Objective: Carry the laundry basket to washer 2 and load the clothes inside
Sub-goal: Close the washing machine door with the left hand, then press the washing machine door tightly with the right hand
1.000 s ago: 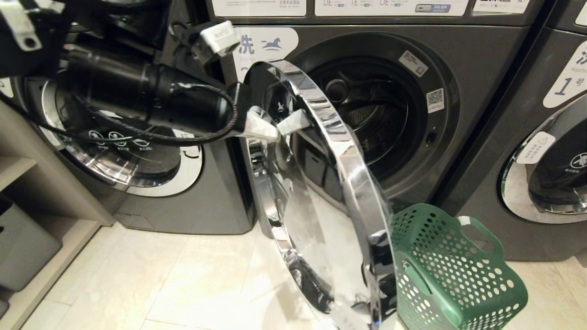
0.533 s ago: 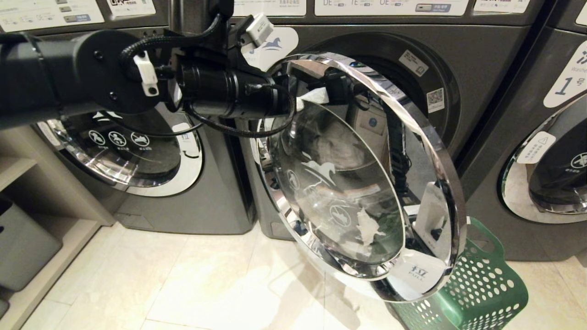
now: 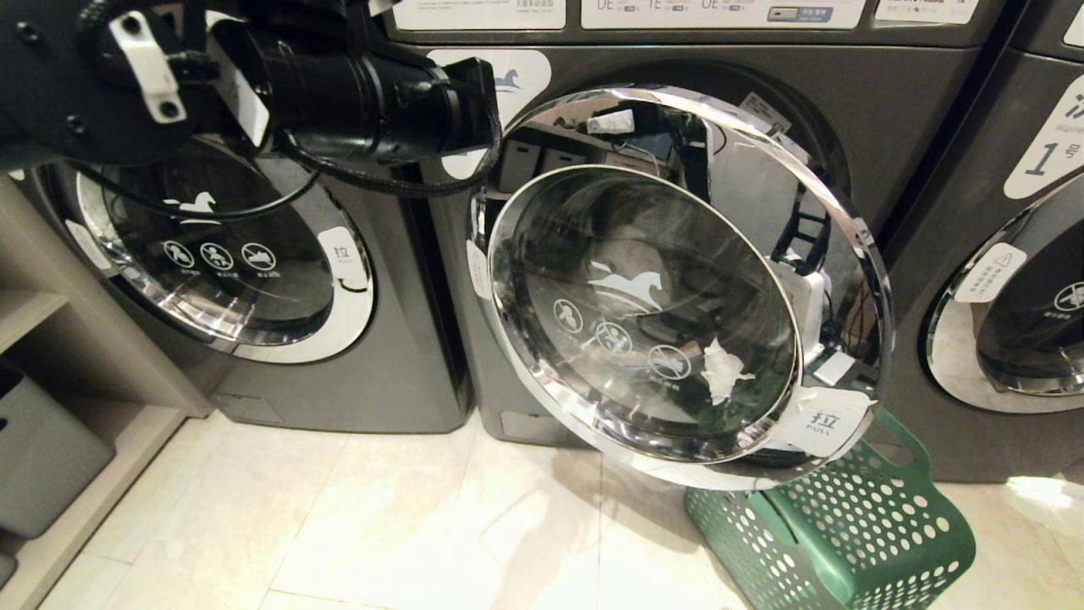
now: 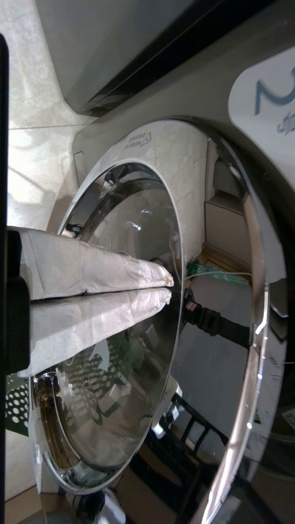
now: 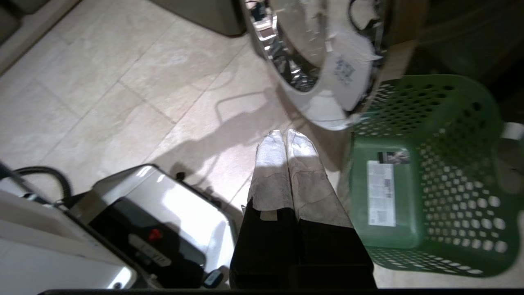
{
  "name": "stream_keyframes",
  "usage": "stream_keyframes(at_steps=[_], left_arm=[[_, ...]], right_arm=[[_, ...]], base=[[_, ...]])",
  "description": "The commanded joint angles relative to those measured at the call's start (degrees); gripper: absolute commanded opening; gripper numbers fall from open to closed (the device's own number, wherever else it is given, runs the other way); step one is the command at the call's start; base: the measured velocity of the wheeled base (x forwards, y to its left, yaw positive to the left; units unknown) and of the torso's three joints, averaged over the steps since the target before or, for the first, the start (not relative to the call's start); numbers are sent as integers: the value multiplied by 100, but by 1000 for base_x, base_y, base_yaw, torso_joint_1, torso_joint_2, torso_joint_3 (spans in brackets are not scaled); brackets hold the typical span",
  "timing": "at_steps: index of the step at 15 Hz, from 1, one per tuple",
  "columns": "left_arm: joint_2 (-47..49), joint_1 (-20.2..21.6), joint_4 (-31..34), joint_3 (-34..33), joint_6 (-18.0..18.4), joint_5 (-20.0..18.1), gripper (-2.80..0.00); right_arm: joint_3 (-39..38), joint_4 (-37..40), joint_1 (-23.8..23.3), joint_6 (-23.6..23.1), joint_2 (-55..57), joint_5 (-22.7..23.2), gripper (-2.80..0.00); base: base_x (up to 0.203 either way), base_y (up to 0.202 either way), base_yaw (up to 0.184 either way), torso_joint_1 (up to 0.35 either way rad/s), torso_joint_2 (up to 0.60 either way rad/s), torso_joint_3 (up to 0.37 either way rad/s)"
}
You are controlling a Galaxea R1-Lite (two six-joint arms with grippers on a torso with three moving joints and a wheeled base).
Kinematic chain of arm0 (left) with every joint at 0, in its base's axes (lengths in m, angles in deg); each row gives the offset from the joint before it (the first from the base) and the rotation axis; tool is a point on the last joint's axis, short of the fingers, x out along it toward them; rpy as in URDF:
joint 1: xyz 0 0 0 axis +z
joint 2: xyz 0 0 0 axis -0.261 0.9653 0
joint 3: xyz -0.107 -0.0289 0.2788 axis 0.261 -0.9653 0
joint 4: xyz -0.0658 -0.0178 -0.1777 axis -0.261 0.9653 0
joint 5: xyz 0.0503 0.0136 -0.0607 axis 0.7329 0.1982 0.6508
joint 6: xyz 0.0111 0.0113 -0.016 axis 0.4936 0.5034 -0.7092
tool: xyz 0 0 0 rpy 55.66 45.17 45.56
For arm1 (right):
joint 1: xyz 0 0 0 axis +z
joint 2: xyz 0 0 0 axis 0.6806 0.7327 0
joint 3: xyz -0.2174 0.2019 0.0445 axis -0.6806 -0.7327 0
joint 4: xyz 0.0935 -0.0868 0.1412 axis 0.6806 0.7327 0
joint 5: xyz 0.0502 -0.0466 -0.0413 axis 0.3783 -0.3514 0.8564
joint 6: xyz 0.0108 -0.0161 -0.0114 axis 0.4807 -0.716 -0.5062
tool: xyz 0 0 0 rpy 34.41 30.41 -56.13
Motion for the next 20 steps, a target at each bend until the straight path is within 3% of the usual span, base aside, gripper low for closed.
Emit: stream_keyframes(at_steps=[1,5,11,15,18,20], left_arm=[[-379,-2,38,-3,-3,72,-280],[-1453,25,552,-5,135,546,-280],[-3440,24,2921,-68,171,1121,-280],[-4584,29,4036,-573,191,1497,-280],[-5274,97,5335,-726,195,1656,-280],[-5494,551,5823,-736,210,1669,-280]], right_arm=[[162,-13,0,-19,841,218,-280],[288,-934,-25,-40,2164,110,-280],[600,-2286,-30,-54,3812,-55,-280],[980,-2853,-35,-38,4520,-120,-280],[1495,-2949,-33,-25,5005,-476,-280],[1883,-3129,-44,-15,5301,-990,-280]], base=[[0,0,0,0,0,0],[0,0,0,0,0,0],[0,0,0,0,0,0],[0,0,0,0,0,0],[0,0,0,0,0,0],[0,0,0,0,0,0]])
